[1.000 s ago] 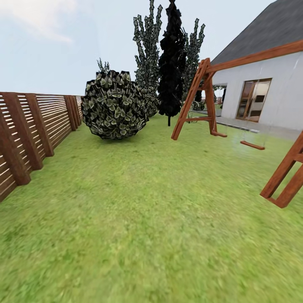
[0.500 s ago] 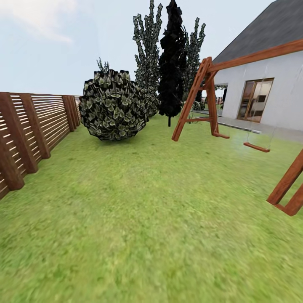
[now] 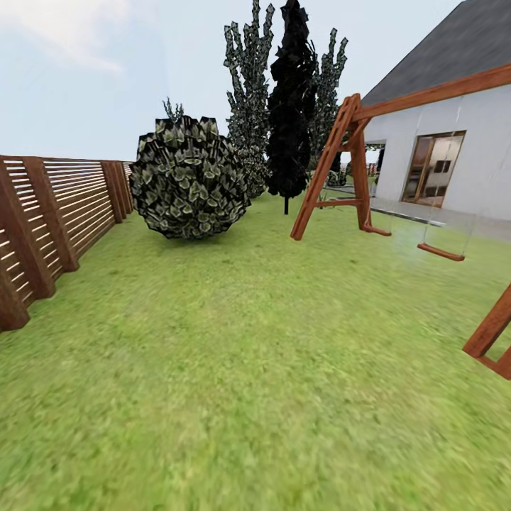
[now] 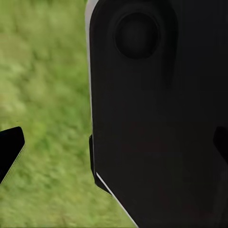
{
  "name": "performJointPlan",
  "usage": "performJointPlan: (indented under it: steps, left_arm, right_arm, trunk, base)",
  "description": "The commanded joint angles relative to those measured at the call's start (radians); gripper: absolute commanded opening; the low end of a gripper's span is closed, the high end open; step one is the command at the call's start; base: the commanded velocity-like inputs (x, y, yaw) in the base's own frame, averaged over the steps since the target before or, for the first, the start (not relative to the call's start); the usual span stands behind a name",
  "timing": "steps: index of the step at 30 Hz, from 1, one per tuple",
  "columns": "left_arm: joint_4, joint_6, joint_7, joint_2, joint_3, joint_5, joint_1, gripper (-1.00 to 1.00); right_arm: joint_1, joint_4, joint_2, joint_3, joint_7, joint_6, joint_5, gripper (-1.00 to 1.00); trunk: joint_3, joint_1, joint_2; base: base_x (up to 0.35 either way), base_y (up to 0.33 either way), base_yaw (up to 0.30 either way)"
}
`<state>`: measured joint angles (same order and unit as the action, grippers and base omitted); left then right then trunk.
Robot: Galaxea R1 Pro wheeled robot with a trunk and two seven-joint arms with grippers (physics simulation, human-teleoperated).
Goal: Take the three Easter eggs out of the wicker basket on the lawn in the garden, then place them on the lawn next to a single tree (choose any tree) so that all three eggs are next to the same tree and none are left in the basket.
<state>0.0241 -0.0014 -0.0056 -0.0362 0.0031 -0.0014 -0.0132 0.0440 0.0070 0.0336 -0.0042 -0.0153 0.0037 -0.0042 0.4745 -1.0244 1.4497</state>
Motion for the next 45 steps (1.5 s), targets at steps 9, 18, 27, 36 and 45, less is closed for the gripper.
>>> performJointPlan:
  steps: [9,18,27,36,45]
  left_arm:
    - [0.002,0.0,-0.001,0.001,0.001,0.0,-0.001,1.0]
    - [0.002,0.0,-0.001,0.001,0.0,0.0,-0.001,1.0]
    - [0.002,0.0,-0.001,0.001,0.0,0.0,-0.001,1.0]
    - [0.002,0.0,-0.001,0.001,0.0,0.0,-0.001,1.0]
    - [0.002,0.0,-0.001,0.001,0.0,0.0,-0.001,1.0]
  right_arm:
    - [0.001,0.001,-0.001,0.0,-0.002,0.0,0.0,1.0]
    - [0.001,0.001,-0.001,0.0,-0.002,0.001,0.001,1.0]
    - [0.001,0.001,-0.001,0.0,-0.002,0.0,0.0,1.0]
    - [0.001,0.001,0.0,0.0,-0.002,0.0,0.0,1.0]
    - [0.001,0.001,0.0,0.0,-0.002,-0.001,0.0,1.0]
  trunk:
    - [0.001,-0.001,0.0]
    - [0.001,-0.001,0.0]
    - [0.001,-0.001,0.0]
    - [0.001,-0.001,0.0]
    - [0.001,-0.001,0.0]
  base:
    - [0.346,0.0,0.0]
    - [0.346,0.0,0.0]
    - [0.346,0.0,0.0]
    - [0.346,0.0,0.0]
    - [0.346,0.0,0.0]
